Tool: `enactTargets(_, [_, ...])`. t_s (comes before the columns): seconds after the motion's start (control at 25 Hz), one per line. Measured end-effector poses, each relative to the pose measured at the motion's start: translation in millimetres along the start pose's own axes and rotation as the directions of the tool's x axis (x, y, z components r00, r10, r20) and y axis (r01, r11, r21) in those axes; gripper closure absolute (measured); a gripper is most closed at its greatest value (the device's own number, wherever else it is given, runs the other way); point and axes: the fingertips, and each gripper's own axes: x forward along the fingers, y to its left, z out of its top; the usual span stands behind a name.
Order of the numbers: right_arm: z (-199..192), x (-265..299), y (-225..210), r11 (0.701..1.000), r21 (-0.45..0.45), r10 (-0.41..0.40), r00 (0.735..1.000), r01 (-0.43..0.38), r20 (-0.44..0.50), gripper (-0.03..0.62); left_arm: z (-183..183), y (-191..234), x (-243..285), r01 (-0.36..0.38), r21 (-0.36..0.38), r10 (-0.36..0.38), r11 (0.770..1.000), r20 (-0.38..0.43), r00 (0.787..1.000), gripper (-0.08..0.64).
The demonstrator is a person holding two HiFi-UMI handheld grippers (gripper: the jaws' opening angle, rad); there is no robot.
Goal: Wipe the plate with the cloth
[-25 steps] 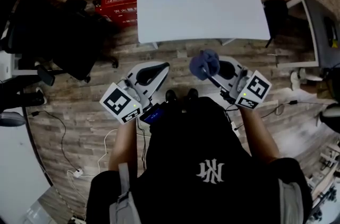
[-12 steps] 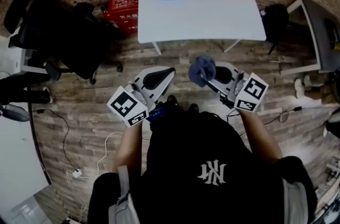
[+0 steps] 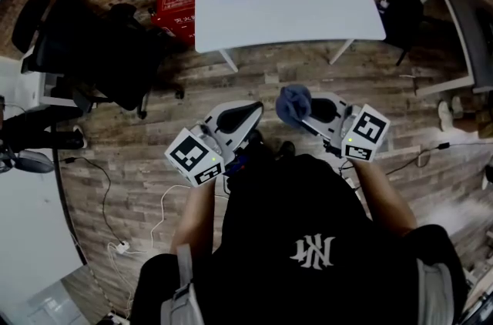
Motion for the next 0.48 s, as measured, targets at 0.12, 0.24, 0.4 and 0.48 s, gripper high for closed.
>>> enactTargets(0.12, [1.6, -0.5, 1.2, 1.000, 0.001, 0.008, 1.000, -0.008, 0.004, 0.506, -1.4, -1.4, -1.1, -0.003, -0.008, 0.003, 1.000, -0.011, 1.000, 0.558])
enactTargets(0.24, [5.2, 0.9, 3.7, 1.000, -0.001, 0.026, 1.000, -0.026, 0.010, 0.506, 0.6, -1.1, -2.2, -0.010, -0.012, 0.010, 1.000, -0.013, 1.000, 0.558])
enactTargets(0.4, [6.7, 0.7, 5.5, 0.999, -0.001, 0.047, 0.999, -0.047, 0.016, 0.506, 3.9, -1.0, 1.1, -0.019, -0.004, 0.019, 1.000, -0.017, 1.000, 0.558])
enactTargets(0.48, [6.1, 0.4, 5.6, 0.999, 0.002, 0.054, 0.998, -0.054, 0.016, 0.506, 4.7, -0.4, 1.6, -0.026, -0.005, 0.026, 1.000, -0.015, 1.000, 0.558])
